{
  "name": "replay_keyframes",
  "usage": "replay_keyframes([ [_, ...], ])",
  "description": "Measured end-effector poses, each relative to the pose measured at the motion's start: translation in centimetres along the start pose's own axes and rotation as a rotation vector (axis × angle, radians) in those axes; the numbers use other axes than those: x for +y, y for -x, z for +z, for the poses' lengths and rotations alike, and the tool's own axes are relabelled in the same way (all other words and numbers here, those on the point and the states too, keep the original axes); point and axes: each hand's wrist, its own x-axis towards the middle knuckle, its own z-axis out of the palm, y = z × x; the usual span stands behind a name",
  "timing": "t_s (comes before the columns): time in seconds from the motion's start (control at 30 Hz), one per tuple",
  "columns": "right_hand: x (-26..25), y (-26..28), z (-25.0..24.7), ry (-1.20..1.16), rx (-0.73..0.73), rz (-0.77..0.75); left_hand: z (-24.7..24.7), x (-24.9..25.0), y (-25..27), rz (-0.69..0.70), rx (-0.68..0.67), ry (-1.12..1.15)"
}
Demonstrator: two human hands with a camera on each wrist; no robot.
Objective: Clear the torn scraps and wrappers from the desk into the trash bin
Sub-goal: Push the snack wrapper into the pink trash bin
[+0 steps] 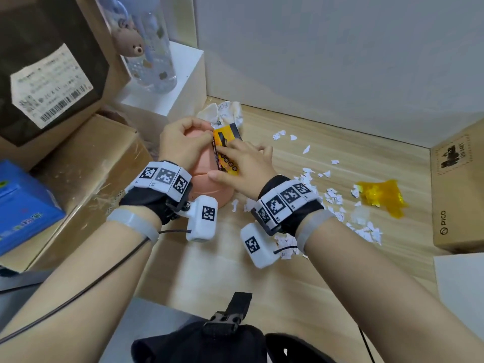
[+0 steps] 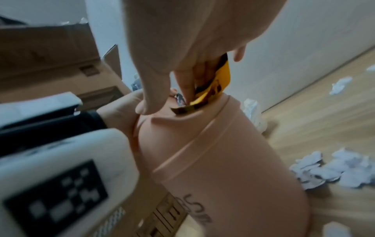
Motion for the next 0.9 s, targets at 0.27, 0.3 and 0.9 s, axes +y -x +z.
replay_keyframes([
  [0.27,0.1,-0.9,0.6,0.314,-0.415,-0.051,0.6,0.6,0.1,0.050,-0.011,-0.127],
  [0.3,0.0,-1.4,0.8,0.311,-0.433,-0.045,0.5,0.7,0.1,0.055,-0.012,-0.138],
  [0.9,1.0,-4.0,0.9,0.281,-0.400,-0.254,-1.0,-0.1,-2.1,0.127,-0.013,-0.200],
])
